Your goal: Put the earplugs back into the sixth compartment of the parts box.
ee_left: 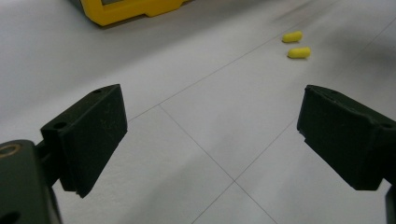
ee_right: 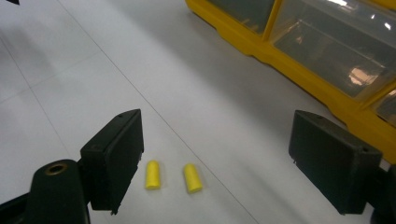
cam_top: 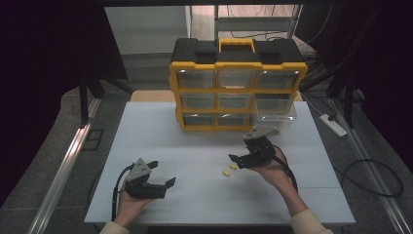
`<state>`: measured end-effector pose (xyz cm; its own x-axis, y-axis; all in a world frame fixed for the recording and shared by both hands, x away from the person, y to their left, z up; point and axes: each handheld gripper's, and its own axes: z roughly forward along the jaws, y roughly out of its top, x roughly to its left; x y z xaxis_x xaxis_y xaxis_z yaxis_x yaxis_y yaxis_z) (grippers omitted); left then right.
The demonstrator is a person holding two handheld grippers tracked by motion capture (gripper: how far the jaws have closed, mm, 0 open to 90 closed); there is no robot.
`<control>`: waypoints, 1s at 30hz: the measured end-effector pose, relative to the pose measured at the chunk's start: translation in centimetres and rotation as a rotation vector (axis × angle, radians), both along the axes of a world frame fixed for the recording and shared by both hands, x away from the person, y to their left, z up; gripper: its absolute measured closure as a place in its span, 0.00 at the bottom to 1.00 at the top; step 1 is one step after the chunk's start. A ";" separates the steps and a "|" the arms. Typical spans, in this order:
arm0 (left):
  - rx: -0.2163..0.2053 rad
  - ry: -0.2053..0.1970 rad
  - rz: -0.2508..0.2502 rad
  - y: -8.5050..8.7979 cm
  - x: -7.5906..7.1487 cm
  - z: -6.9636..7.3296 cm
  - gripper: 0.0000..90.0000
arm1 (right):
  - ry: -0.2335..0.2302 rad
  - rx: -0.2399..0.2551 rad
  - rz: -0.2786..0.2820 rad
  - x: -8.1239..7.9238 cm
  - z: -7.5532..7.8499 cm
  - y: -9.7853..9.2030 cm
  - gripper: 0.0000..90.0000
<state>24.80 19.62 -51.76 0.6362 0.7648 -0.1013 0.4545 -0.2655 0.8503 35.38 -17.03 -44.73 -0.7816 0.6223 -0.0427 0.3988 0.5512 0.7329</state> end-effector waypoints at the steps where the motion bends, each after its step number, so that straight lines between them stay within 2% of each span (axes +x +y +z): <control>1: -0.001 0.000 0.000 0.0 0.0 0.0 0.09 | 0.005 -0.005 0.001 0.1 -0.1 0.1 0.21; 9: 0.001 0.001 -0.002 0.0 0.0 0.0 0.09 | 0.068 -0.045 0.013 0.9 -1.3 0.6 0.21; 16: 0.004 -0.001 -0.003 0.0 0.0 0.0 0.09 | 0.099 -0.128 0.007 1.8 -2.7 1.2 0.23; 17: 0.004 -0.001 -0.003 0.0 0.0 0.0 0.09 | 0.099 -0.128 0.007 1.8 -2.7 1.2 0.23; 20: 0.004 0.001 -0.006 0.0 0.0 0.0 0.09 | 0.113 -0.177 0.015 2.1 -3.4 1.5 0.25; 26: -0.021 0.005 -0.008 0.0 -0.1 0.1 0.09 | 0.138 -0.206 0.028 2.4 -4.1 1.9 0.29; 30: -0.020 0.006 -0.005 0.1 -0.1 0.0 0.09 | 0.159 -0.237 0.035 2.7 -4.8 2.1 0.34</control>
<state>24.74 19.70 -51.71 0.6393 0.7594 -0.1205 0.4583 -0.2505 0.8528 38.08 -14.88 -49.49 -0.8112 0.5818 -0.0585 0.4760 0.7151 0.5119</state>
